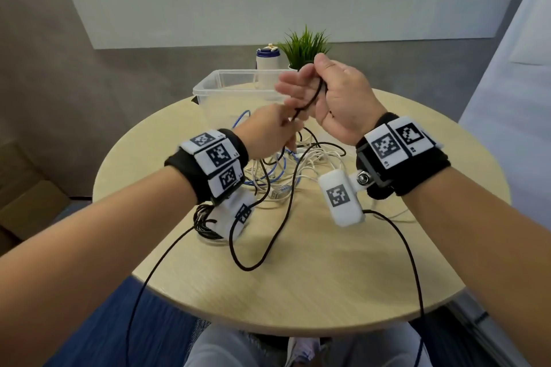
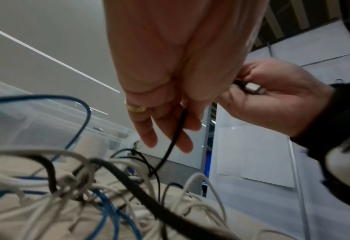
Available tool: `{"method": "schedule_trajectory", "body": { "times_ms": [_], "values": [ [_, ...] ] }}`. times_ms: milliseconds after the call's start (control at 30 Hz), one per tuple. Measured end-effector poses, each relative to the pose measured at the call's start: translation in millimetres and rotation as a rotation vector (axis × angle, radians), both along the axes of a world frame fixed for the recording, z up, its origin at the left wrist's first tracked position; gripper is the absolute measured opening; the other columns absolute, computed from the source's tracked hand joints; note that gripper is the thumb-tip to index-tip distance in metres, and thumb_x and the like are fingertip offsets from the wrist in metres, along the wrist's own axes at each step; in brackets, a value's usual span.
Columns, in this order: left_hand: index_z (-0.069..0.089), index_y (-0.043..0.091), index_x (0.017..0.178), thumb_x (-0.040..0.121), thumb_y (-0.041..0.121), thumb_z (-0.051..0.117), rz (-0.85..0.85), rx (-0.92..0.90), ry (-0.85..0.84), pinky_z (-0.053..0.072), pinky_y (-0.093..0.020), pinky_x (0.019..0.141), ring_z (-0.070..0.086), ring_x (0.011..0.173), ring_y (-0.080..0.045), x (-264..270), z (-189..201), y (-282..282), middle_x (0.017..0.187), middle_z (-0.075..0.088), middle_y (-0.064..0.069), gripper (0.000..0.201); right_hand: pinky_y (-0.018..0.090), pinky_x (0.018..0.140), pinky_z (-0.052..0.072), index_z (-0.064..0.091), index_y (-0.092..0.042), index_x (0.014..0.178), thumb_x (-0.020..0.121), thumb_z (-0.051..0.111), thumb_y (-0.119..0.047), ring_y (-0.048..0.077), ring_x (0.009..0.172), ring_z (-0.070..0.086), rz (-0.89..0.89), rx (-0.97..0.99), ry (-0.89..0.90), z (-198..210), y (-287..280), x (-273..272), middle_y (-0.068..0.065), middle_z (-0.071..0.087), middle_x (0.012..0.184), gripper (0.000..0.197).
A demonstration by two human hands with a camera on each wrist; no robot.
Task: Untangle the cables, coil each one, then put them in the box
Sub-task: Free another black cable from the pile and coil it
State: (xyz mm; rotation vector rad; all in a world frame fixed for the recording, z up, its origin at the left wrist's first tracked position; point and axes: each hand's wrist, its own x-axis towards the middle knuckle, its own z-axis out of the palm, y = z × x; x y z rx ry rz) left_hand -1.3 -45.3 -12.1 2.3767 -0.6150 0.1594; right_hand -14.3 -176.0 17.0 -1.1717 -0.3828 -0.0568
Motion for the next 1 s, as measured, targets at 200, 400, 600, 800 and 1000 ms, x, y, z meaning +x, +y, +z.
{"method": "schedule_trajectory", "body": {
  "times_ms": [200, 400, 600, 800, 1000],
  "values": [
    [0.064, 0.016, 0.102, 0.097, 0.019, 0.046, -0.152, 0.285, 0.127, 0.044, -0.02, 0.068, 0.057, 0.066, -0.003, -16, -3, -1, 0.069, 0.063, 0.008, 0.019, 0.035, 0.095, 0.047, 0.068, -0.019, 0.079, 0.097, 0.047, -0.029, 0.023, 0.1, 0.064, -0.473, -0.553, -0.226, -4, -18, 20, 0.012, 0.07, 0.102, 0.029],
    [0.055, 0.017, 0.09, 0.099, 0.021, 0.043, 0.083, -0.158, -0.121, 0.035, -0.009, 0.042, 0.053, 0.053, 0.0, -4, 24, 7, 0.066, 0.056, 0.002, 0.016, 0.028, 0.07, 0.042, 0.062, -0.014, 0.083, 0.101, 0.039, -0.025, 0.001, 0.059, 0.056, -0.42, -0.858, -0.208, -13, -20, 17, -0.001, 0.066, 0.068, 0.031],
    [0.05, 0.012, 0.089, 0.099, 0.028, 0.045, 0.192, -0.347, -0.282, 0.035, -0.006, 0.047, 0.045, 0.051, 0.001, 6, 40, 0, 0.067, 0.051, 0.005, 0.02, 0.033, 0.061, 0.049, 0.051, -0.013, 0.071, 0.103, 0.035, -0.031, 0.005, 0.036, 0.034, -0.168, -0.591, -0.129, -11, -5, 10, -0.011, 0.034, 0.036, 0.04],
    [0.051, 0.013, 0.083, 0.101, 0.02, 0.038, 0.151, -0.339, -0.157, 0.036, -0.013, 0.046, 0.052, 0.052, -0.007, 10, 14, -4, 0.064, 0.049, 0.005, 0.023, 0.029, 0.055, 0.041, 0.042, -0.014, 0.067, 0.103, 0.032, -0.029, 0.017, 0.043, 0.048, -0.016, 0.086, 0.025, 8, -8, 6, 0.001, 0.052, 0.048, 0.04],
    [0.056, 0.011, 0.094, 0.099, 0.017, 0.037, 0.016, 0.042, 0.002, 0.033, -0.009, 0.039, 0.054, 0.048, 0.003, -3, 7, -9, 0.07, 0.059, 0.002, 0.02, 0.033, 0.087, 0.051, 0.054, -0.009, 0.077, 0.103, 0.036, -0.024, 0.021, 0.092, 0.062, -0.145, 0.17, 0.019, 6, 4, 17, 0.02, 0.065, 0.107, 0.035]
  ]
}}
